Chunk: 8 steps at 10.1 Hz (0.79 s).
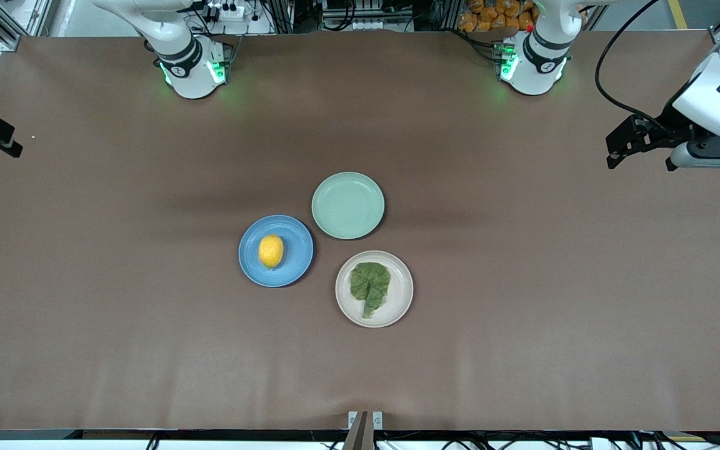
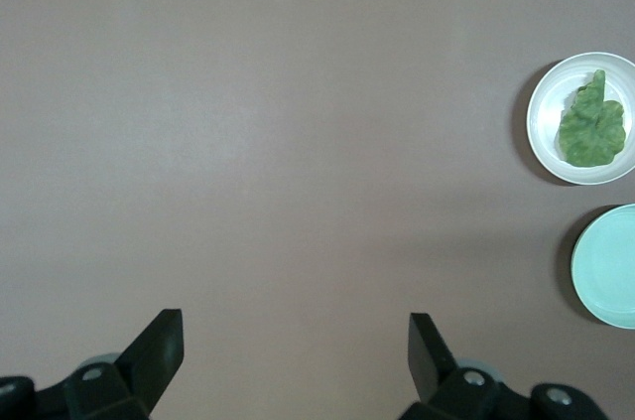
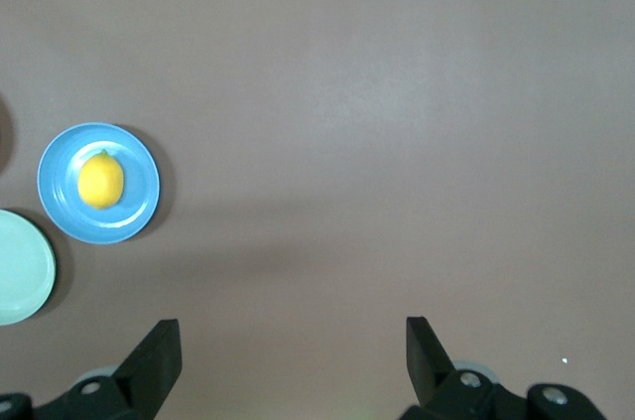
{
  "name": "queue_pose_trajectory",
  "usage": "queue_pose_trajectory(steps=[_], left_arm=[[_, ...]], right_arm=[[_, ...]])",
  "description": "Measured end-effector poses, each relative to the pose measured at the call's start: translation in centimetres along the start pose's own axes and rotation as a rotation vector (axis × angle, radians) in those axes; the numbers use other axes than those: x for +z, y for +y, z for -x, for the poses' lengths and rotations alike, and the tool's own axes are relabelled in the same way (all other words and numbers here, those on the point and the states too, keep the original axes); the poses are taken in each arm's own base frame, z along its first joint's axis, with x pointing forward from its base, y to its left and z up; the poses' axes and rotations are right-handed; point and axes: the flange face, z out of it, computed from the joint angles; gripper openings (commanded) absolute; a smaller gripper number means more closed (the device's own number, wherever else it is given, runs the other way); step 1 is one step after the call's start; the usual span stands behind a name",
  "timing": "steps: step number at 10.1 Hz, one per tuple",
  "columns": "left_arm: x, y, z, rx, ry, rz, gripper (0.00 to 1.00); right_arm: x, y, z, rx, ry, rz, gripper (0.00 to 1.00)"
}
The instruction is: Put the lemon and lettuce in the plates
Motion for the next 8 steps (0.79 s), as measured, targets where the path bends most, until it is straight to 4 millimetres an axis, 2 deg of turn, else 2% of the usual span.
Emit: queue_pose_trajectory(steps=[3, 8], left_arm=[[0.0, 0.0, 0.0, 0.000, 0.000, 0.000, 1.00], [-0.1, 0.0, 0.0, 0.000, 0.000, 0.000, 1.00]], right_arm=[[-0.2, -0.1, 1.1, -0.002, -0.009, -0.004, 1.00], [1.4, -0.7, 0.2, -0.013, 0.008, -0.004, 1.00]])
